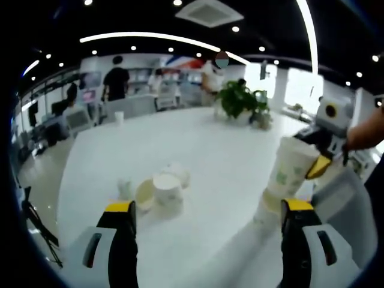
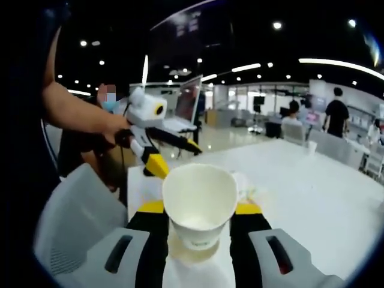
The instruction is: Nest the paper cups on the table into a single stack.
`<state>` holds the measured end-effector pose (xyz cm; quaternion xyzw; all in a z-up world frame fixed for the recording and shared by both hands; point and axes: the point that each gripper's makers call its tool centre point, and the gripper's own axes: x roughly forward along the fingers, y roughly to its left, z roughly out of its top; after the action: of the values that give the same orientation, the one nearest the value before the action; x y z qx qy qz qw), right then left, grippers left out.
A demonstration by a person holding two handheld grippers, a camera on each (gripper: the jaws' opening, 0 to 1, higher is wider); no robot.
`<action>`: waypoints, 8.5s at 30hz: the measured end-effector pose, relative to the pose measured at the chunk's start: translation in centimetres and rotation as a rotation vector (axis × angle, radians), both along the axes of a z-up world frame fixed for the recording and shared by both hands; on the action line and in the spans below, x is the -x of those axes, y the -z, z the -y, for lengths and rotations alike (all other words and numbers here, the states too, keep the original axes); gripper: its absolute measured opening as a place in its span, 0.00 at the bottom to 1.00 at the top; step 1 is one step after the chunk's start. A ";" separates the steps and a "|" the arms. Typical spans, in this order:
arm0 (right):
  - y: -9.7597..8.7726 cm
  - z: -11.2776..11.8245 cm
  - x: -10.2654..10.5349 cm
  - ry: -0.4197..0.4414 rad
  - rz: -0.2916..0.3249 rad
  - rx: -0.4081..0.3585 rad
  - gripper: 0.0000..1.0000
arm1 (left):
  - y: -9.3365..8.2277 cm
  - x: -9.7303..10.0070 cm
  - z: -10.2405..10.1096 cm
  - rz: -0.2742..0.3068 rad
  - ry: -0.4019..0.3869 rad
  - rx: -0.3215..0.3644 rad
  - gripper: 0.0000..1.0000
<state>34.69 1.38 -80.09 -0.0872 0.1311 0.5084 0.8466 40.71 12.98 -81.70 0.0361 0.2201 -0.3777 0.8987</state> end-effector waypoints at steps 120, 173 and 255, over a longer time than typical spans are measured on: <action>0.7 13.8 -6.5 0.355 -0.063 0.006 0.94 | -0.1 0.5 -0.7 0.044 -0.027 0.020 1.00; 1.1 13.4 -3.9 0.274 -0.032 0.066 1.00 | -2.6 -6.5 4.2 0.004 0.423 -0.423 1.00; 4.0 15.3 -2.5 0.321 -0.109 0.055 1.00 | 11.8 -16.2 8.2 -0.279 0.702 -0.875 0.56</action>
<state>37.20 -13.93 -84.09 -0.0607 0.2031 0.3667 0.9059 56.91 4.78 -93.51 0.4250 0.4469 -0.5282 0.5836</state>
